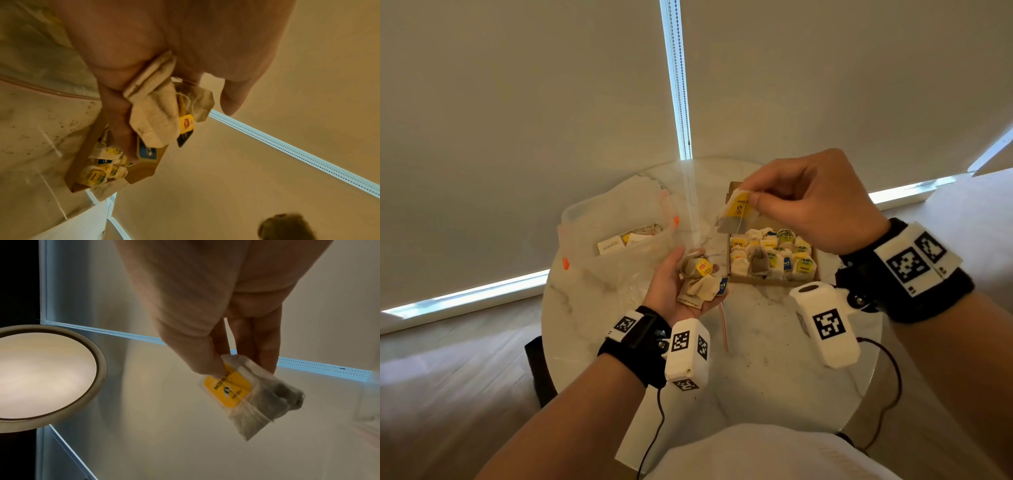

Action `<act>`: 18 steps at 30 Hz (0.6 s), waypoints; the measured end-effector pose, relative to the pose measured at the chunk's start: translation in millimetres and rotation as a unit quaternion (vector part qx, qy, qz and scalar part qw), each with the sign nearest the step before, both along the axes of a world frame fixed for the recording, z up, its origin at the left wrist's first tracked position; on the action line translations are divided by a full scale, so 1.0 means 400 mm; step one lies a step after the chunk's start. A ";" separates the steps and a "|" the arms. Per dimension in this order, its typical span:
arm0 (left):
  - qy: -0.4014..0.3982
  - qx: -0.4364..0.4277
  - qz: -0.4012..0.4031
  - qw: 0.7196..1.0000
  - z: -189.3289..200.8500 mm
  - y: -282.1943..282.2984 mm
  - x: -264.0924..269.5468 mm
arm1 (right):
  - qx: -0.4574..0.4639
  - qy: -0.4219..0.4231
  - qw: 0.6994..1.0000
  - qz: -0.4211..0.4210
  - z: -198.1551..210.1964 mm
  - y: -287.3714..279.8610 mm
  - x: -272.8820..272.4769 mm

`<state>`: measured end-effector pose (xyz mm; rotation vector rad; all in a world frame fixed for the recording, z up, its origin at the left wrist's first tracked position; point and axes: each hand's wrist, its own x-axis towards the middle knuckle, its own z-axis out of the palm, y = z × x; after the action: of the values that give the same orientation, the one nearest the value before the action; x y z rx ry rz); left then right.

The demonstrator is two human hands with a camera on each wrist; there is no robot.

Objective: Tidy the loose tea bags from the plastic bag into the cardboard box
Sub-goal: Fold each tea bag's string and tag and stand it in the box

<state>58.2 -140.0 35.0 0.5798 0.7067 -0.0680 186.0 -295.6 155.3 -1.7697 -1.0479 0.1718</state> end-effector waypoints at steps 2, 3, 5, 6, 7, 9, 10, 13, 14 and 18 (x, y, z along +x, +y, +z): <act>0.013 0.016 -0.001 1.000 -0.007 0.001 0.000 | -0.011 -0.004 1.000 -0.011 -0.005 0.001 0.005; 0.016 0.023 -0.002 1.000 -0.009 0.000 0.000 | -0.025 0.002 1.000 -0.014 -0.016 0.003 0.008; 0.012 0.030 -0.003 0.999 -0.009 -0.003 0.001 | -0.062 0.024 0.998 -0.019 -0.049 0.004 0.015; 0.010 0.032 -0.004 0.999 -0.007 -0.004 0.002 | -0.084 0.033 0.996 -0.025 -0.069 0.004 0.020; 0.009 0.033 -0.005 0.999 -0.004 -0.005 0.003 | -0.107 0.041 0.993 -0.035 -0.088 0.003 0.026; 0.006 0.031 -0.008 0.999 0.000 -0.005 0.007 | -0.154 0.058 0.984 -0.061 -0.121 -0.004 0.043; 0.005 0.031 -0.011 0.999 0.002 -0.006 0.008 | -0.178 0.064 0.979 -0.075 -0.136 -0.008 0.056; 0.002 0.033 -0.022 0.999 0.005 -0.004 0.011 | -0.235 0.077 0.961 -0.121 -0.189 -0.026 0.117; 0.002 0.034 -0.024 0.999 0.004 -0.003 0.011 | -0.248 0.083 0.955 -0.137 -0.209 -0.034 0.141; 0.004 0.043 -0.030 0.999 -0.002 0.001 0.019 | -0.302 0.084 0.931 -0.185 -0.302 -0.074 0.228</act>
<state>65.8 -139.7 34.4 0.6840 0.7025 -0.0963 277.0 -325.3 34.7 -2.4217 -0.5424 0.4374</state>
